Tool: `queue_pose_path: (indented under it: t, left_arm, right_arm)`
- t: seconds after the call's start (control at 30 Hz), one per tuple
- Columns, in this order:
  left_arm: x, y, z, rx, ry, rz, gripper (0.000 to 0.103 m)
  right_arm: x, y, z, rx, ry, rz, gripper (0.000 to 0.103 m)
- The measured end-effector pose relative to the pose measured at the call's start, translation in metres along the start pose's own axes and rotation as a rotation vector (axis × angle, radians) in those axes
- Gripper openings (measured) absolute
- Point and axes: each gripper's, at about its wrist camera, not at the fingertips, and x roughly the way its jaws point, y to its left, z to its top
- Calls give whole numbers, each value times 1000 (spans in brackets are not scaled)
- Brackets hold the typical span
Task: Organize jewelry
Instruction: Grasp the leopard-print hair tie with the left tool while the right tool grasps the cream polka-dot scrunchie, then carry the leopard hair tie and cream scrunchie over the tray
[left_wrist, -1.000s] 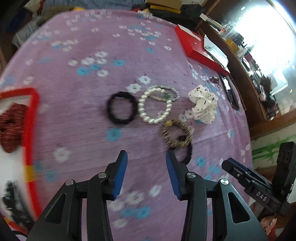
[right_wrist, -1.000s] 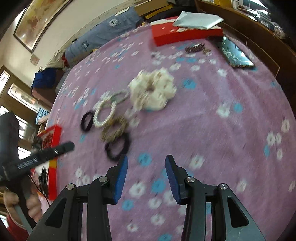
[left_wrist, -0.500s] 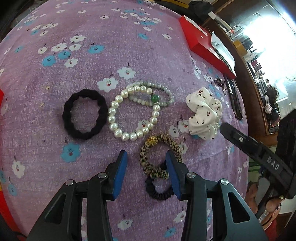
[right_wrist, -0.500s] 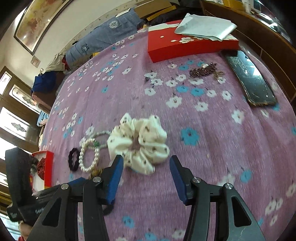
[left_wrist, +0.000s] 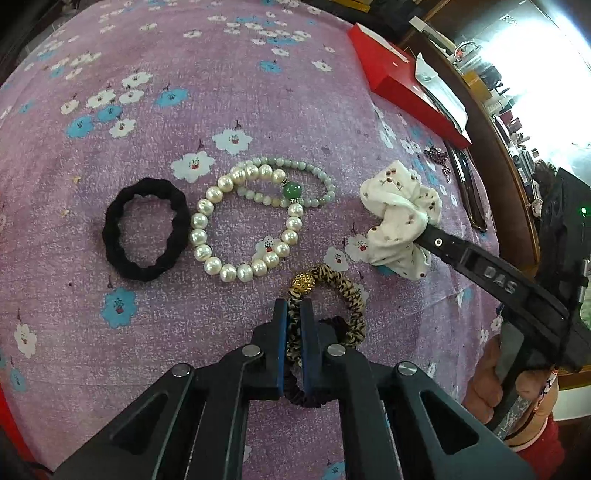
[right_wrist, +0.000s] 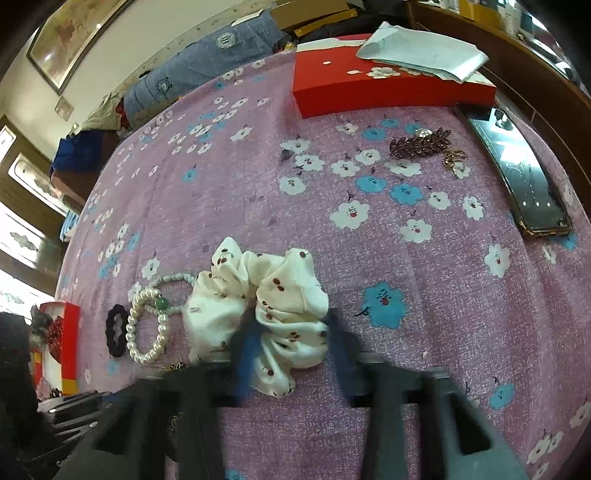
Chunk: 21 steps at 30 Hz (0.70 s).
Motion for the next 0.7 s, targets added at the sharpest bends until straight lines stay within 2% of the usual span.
queue_pose_path:
  t: [0.1,0.37,0.47,0.7]
  left_arm:
    - [-9,-5,-2,23,-27,-1,4]
    - [-56,-14,-9,70,-108,-27,4]
    - [-77,-9,-15,60,-124,-61,4]
    - [-133,11,-38,73,-231,-4,5]
  right_arm:
    - [-7,0,-3,3,-8,7,13]
    - [-44,13,-22,-17,-59,4,12]
    - [-58,22,-31,-25,-72,4,12]
    - [-83,63,-57,-56,-96,17,12]
